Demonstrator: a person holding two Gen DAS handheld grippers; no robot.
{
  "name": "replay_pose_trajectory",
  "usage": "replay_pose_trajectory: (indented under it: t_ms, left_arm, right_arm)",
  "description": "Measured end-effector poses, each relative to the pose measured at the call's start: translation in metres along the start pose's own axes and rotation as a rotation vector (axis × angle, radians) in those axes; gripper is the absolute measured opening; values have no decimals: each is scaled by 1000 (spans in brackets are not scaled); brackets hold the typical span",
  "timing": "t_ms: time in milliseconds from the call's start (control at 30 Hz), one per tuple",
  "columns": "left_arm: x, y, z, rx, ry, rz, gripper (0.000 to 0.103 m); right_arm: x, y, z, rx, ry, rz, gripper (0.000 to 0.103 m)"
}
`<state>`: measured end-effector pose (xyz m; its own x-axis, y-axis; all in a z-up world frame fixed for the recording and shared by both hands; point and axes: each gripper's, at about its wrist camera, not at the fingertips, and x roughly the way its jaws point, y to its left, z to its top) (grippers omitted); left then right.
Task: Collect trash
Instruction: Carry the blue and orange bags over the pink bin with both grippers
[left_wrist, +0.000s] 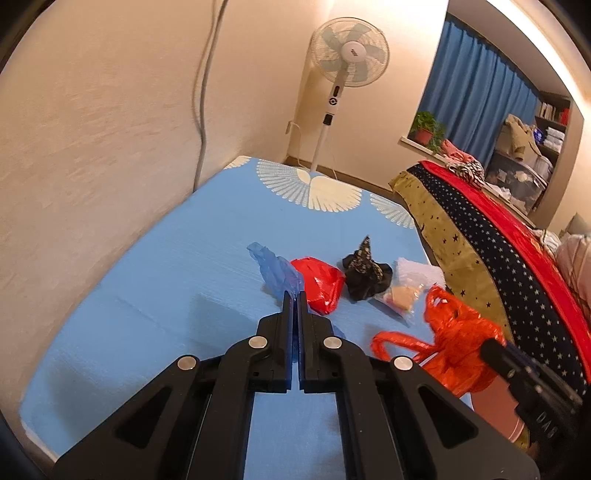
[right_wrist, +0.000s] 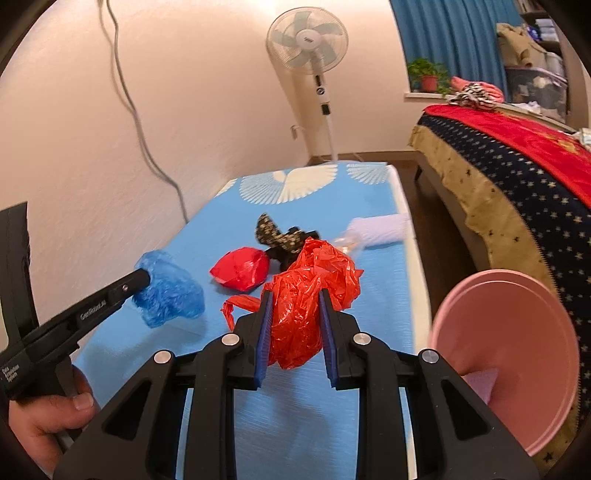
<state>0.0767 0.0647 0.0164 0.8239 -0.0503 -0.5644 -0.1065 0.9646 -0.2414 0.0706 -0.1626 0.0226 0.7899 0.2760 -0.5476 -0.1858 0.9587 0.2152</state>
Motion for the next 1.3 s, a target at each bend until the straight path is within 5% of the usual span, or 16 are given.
replay_pose_trajectory:
  t_ms: [667, 1300]
  left_arm:
    - [-31, -31, -14, 80, -30, -68, 2]
    - [-36, -47, -18, 109, -37, -103, 2]
  right_arm:
    - [-65, -37, 2, 51, -93, -105, 25]
    - [-81, -58, 1, 95, -117, -149, 25]
